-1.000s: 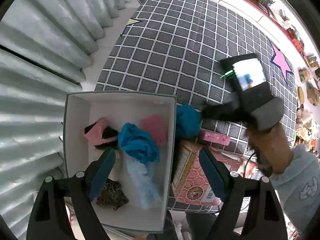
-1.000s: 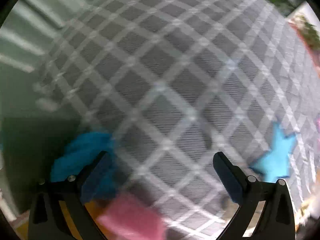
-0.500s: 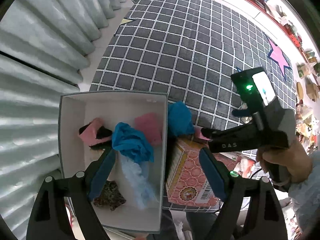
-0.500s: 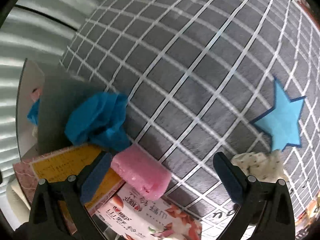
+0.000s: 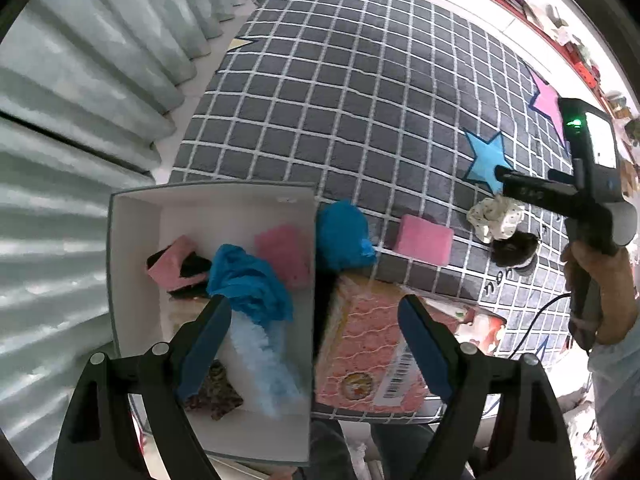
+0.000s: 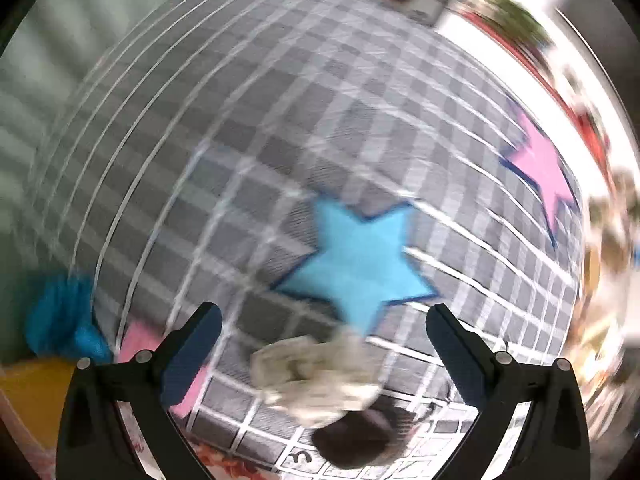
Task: Organize soft objects
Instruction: 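Grasp the white polka-dot scrunchie with the right tool while the left tool grasps the pink sponge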
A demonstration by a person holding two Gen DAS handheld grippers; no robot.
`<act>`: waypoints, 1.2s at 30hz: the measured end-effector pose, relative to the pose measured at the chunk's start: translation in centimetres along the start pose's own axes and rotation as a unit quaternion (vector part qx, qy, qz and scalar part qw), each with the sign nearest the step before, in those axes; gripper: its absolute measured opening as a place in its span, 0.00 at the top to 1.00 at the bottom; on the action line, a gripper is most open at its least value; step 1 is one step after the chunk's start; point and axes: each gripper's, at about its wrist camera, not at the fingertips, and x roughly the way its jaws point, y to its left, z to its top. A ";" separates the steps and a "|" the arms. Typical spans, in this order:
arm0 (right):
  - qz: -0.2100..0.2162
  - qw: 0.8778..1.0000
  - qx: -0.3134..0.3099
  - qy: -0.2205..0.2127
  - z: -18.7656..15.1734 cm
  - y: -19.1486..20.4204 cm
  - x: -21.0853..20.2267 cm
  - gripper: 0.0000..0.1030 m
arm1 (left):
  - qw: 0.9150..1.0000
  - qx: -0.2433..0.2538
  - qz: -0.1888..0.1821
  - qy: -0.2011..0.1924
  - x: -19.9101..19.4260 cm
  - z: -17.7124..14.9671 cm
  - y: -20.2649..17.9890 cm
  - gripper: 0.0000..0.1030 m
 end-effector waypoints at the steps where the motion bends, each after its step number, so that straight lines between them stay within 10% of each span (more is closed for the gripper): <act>1: 0.008 1.000 0.018 0.006 -0.5 -1.5 0.1 0.00 | 1.000 0.005 -0.001 -0.002 0.0 0.1 -0.5 0.15; 8: 0.105 0.992 0.052 0.051 0.0 -1.8 2.8 0.00 | 0.998 0.057 -0.005 -0.009 0.1 1.2 -5.7 0.15; 15: 0.109 0.991 -0.001 0.072 -1.9 2.3 4.5 0.00 | 0.997 0.079 0.023 -0.002 1.9 2.2 -9.3 0.15; 24: 0.145 0.985 -0.010 0.092 -2.2 0.2 8.0 0.69 | 0.997 0.071 0.032 0.021 5.3 3.4 -13.1 0.15; 36: 0.241 0.964 0.105 0.047 -3.6 -12.1 3.1 0.71 | 0.989 0.060 0.109 0.079 16.0 4.8 -15.7 0.15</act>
